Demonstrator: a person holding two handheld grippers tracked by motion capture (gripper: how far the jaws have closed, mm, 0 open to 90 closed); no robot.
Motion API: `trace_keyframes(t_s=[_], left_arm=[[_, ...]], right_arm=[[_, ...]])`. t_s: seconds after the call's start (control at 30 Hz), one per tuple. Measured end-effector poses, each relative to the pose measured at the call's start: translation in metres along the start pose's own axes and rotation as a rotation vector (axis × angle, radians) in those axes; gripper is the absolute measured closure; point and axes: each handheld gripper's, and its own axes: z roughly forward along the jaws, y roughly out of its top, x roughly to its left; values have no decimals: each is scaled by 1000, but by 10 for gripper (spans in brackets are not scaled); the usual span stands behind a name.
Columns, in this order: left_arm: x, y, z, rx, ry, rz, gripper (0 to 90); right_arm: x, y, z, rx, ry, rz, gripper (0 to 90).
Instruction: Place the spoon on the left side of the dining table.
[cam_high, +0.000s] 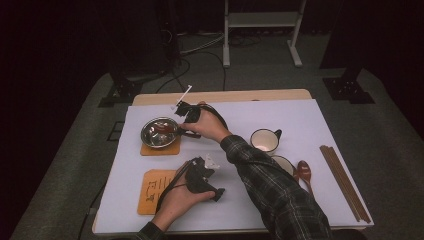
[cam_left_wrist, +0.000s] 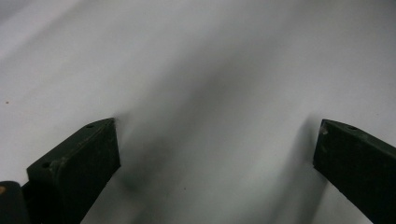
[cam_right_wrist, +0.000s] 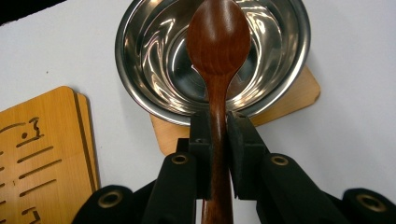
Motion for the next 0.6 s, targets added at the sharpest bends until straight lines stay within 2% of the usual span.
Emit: trace_keyframes(t_s=[0.6], left_arm=[[0,0,0,1,2,-2,0]], right_arm=[[2,1,1,-14,-3,-10,788]])
